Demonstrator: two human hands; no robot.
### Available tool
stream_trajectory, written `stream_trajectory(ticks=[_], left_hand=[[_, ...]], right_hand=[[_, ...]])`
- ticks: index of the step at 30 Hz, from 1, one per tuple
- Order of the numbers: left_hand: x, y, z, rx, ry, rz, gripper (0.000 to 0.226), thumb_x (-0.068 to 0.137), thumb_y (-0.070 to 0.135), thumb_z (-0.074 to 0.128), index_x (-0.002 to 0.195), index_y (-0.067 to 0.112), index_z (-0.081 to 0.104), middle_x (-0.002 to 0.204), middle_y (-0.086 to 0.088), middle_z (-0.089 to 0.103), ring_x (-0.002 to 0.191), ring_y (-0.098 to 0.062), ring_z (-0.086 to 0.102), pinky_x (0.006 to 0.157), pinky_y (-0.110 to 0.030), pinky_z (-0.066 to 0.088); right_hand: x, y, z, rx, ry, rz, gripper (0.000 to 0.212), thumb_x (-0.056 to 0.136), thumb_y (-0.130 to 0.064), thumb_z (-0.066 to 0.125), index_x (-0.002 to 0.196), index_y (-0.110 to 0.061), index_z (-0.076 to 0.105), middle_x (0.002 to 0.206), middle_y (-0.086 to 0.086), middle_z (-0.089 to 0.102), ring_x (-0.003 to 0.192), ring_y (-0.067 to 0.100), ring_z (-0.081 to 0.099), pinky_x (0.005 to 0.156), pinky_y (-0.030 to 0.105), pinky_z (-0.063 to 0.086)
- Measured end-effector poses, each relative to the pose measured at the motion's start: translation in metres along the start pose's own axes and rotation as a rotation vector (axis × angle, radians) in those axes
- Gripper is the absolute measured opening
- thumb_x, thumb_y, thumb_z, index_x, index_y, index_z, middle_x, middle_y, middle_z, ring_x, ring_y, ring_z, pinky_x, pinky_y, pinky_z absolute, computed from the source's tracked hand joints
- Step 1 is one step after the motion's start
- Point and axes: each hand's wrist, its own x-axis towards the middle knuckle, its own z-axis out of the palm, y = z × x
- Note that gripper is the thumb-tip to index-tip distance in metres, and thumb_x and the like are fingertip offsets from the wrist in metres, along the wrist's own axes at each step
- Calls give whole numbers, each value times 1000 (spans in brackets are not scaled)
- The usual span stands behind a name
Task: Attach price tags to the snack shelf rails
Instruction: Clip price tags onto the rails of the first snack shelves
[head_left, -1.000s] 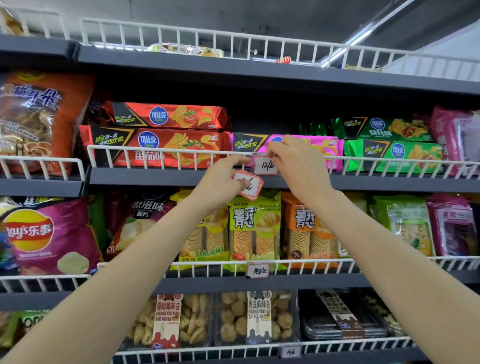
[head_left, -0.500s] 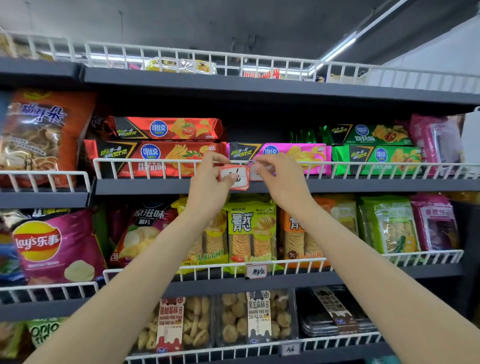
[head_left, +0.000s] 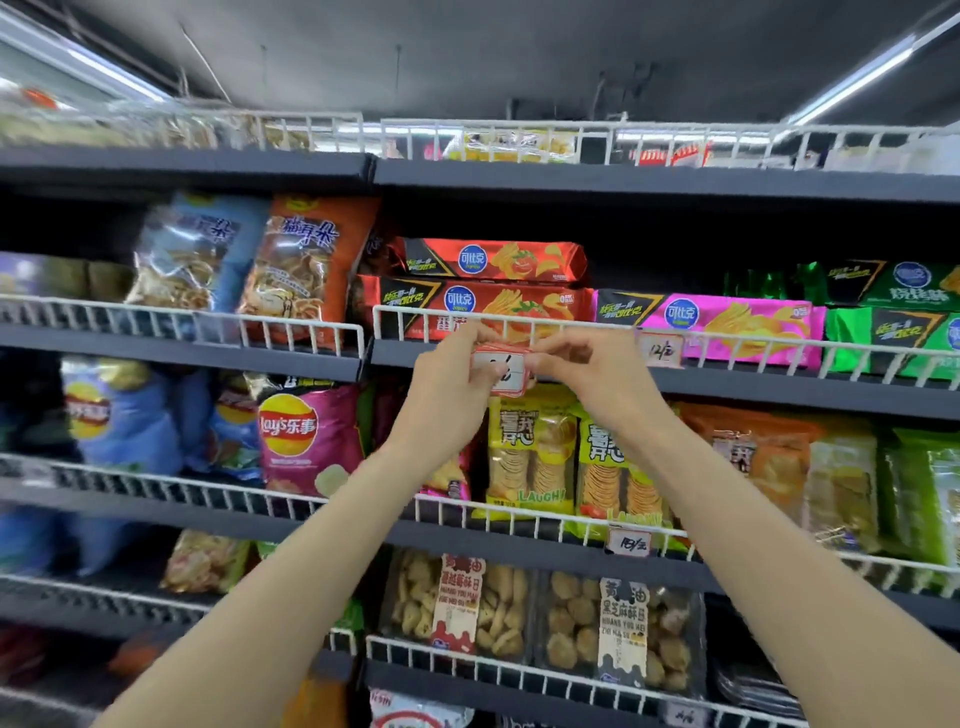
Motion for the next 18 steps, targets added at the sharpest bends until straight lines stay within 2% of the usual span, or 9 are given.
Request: stream_trajectory(ticks=[4, 6, 8, 9, 11, 12, 14, 17, 18], left_hand=[[-4, -34, -42, 20, 26, -16, 18, 92, 15, 54, 110, 19, 57, 84, 12, 55, 70, 2, 49, 64, -1, 37], [-3, -57, -65, 33, 47, -18, 19, 91, 15, 55, 110, 17, 58, 89, 7, 60, 78, -7, 55, 68, -10, 40], [1, -84, -91, 44, 73, -22, 20, 91, 15, 56, 110, 16, 57, 95, -1, 64, 85, -17, 60, 75, -25, 47], [4, -99, -105, 55, 83, -32, 20, 91, 14, 55, 111, 15, 57, 94, -5, 65, 83, -18, 60, 73, -24, 48], [12, -132, -135, 96, 84, -64, 19, 92, 15, 54, 111, 12, 56, 82, -9, 62, 65, -15, 54, 55, -13, 42], [16, -148, -149, 107, 69, -82, 18, 92, 15, 54, 110, 11, 56, 74, -8, 58, 58, -14, 49, 50, -15, 39], [24, -177, -174, 96, 38, -122, 20, 93, 16, 53, 112, 12, 56, 65, -3, 51, 50, -11, 48, 48, -22, 36], [32, -212, -203, 94, 45, -145, 22, 93, 13, 53, 114, 14, 55, 59, 5, 43, 42, -1, 47, 42, -14, 32], [34, -222, -210, 99, 34, -152, 24, 93, 13, 53, 117, 13, 55, 62, 1, 46, 49, -2, 50, 46, -15, 32]], right_hand=[[8, -19, 48, 59, -23, 9, 10, 78, -16, 73, 71, -21, 68, 67, -7, 63, 59, -3, 54, 63, 12, 44], [12, -29, 77, 117, -33, -2, 10, 78, -14, 73, 70, -20, 70, 65, -5, 64, 59, -1, 55, 63, 14, 45], [18, -40, 108, 172, -32, -10, 9, 79, -12, 71, 72, -16, 71, 63, -5, 62, 54, -6, 51, 55, 8, 40], [22, -45, 125, 193, -27, 2, 7, 81, -12, 70, 74, -14, 71, 64, -4, 62, 53, -6, 51, 51, 6, 38], [34, -54, 158, 224, -4, 26, 6, 84, -11, 66, 80, -9, 70, 71, 3, 65, 58, -2, 52, 47, 6, 35], [41, -58, 175, 223, 21, 32, 6, 85, -11, 65, 81, -8, 69, 73, 5, 66, 58, -2, 54, 47, 6, 35], [52, -64, 208, 170, 80, 17, 5, 85, -11, 65, 82, -9, 68, 70, 0, 66, 56, -2, 55, 51, 8, 38], [65, -70, 252, 88, 167, -22, 7, 85, -10, 66, 79, -13, 67, 70, -3, 67, 57, -1, 59, 57, 11, 43], [67, -72, 264, 73, 190, -27, 8, 85, -9, 65, 79, -14, 66, 71, -4, 66, 58, -2, 60, 55, 9, 42]])
